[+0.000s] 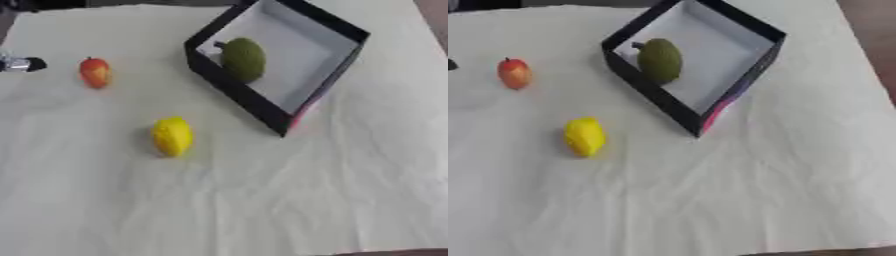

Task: Pick up objects on the table and place them in the box.

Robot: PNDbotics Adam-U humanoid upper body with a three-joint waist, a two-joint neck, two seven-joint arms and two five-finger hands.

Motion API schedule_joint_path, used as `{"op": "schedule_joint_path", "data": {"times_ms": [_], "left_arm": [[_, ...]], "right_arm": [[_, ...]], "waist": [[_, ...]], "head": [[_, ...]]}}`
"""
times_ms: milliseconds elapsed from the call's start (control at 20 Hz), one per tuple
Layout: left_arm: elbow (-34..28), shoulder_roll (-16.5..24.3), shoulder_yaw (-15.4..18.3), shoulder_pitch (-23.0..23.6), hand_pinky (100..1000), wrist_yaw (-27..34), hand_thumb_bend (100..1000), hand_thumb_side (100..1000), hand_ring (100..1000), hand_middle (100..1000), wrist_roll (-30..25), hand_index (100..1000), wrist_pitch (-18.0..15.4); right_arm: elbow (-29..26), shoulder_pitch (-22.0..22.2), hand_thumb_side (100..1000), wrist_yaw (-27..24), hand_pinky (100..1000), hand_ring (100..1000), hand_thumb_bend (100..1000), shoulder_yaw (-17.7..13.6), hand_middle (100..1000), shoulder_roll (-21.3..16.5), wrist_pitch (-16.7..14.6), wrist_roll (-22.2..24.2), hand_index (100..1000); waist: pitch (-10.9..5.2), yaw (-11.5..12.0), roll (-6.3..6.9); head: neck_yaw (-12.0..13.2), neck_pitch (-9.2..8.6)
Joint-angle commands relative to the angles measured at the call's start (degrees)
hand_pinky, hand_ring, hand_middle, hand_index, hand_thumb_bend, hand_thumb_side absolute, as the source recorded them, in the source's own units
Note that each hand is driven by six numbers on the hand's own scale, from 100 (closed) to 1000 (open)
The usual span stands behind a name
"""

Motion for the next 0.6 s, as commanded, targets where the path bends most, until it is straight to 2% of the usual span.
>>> {"op": "schedule_joint_path", "data": {"times_ms": [50, 150, 350, 600], "left_arm": [[1.8, 0.8, 1.4, -1.0, 851, -0.3, 495, 502, 868, 841, -2.5, 904, 0.2], [3.0, -0.6, 1.4, -1.3, 855, 0.8, 478, 543, 868, 839, -4.1, 901, -0.4], [4.6, -2.8, 1.4, -2.5, 856, 2.6, 472, 553, 867, 837, -6.5, 894, -0.9], [7.4, -6.0, 1.9, -4.6, 850, 0.6, 476, 513, 863, 832, -6.2, 886, -0.2]], "right_arm": [[-1.0, -0.7, 239, 0.1, 873, 817, 100, -0.2, 700, -1.5, 0.1, 0.3, 793], [-1.0, -0.7, 245, 0.2, 873, 817, 100, 0.0, 700, -1.3, 0.3, 0.4, 792], [-1.0, -1.2, 256, 0.2, 873, 817, 100, 0.4, 698, -1.0, 0.8, 0.5, 791], [-1.0, -2.4, 260, 0.0, 873, 816, 100, 1.1, 697, -0.8, 1.0, 1.1, 792]], "waist": [[-0.51, -0.2, -0.31], [-0.28, -0.4, -0.35], [0.17, -0.7, -0.24], [0.89, -1.5, -0.25]], "head": [[0.7, -0.93], [1.0, -1.02], [1.9, -1.35], [2.8, -1.87]]}}
